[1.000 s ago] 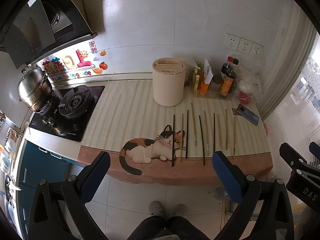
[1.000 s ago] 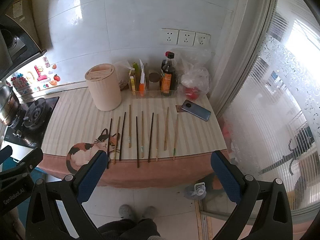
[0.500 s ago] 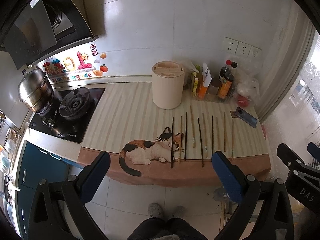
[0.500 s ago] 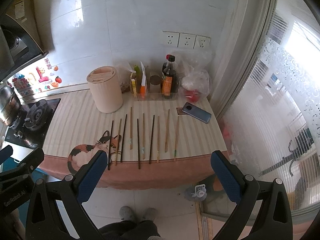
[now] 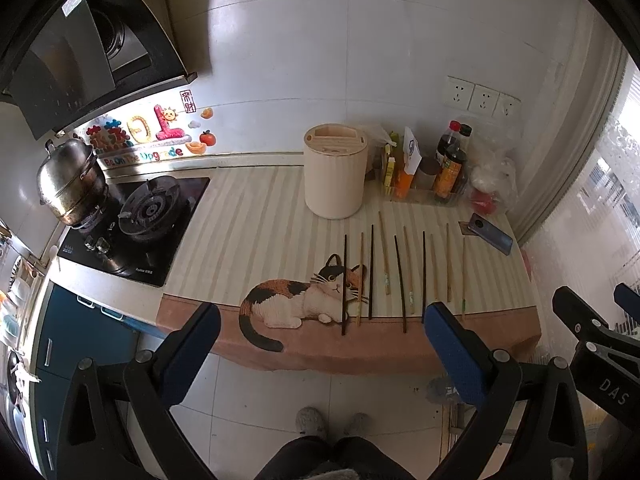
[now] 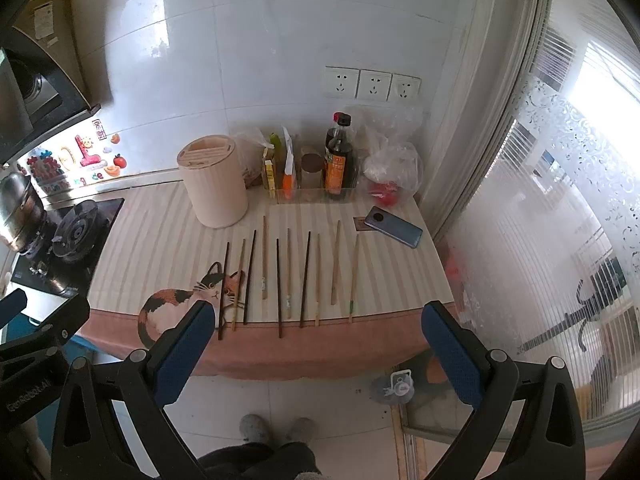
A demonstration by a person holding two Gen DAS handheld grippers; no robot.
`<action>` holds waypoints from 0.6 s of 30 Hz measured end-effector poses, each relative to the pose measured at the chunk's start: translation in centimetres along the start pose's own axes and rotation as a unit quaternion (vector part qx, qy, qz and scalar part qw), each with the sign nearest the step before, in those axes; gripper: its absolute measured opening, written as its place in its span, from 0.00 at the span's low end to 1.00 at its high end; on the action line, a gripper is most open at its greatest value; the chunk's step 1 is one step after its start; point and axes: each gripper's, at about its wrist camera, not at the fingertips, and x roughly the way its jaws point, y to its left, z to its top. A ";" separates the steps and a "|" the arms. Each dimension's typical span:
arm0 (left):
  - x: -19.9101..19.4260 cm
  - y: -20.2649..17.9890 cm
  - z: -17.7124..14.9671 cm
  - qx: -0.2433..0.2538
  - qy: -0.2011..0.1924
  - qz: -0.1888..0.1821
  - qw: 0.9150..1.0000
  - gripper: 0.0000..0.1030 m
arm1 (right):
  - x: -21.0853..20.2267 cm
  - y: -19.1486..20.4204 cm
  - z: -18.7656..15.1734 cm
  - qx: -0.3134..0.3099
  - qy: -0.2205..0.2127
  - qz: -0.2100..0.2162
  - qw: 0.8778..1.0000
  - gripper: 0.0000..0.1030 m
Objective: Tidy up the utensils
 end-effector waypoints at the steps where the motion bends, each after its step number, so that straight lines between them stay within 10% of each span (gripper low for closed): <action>1: 0.1 0.1 0.0 0.000 0.000 0.000 1.000 1.00 | -0.1 0.1 -0.1 -0.001 0.000 0.000 1.000 1.00; 18: 0.0 0.2 -0.3 0.001 -0.001 -0.001 1.000 1.00 | -0.6 1.0 -0.9 -0.003 0.001 0.003 1.000 1.00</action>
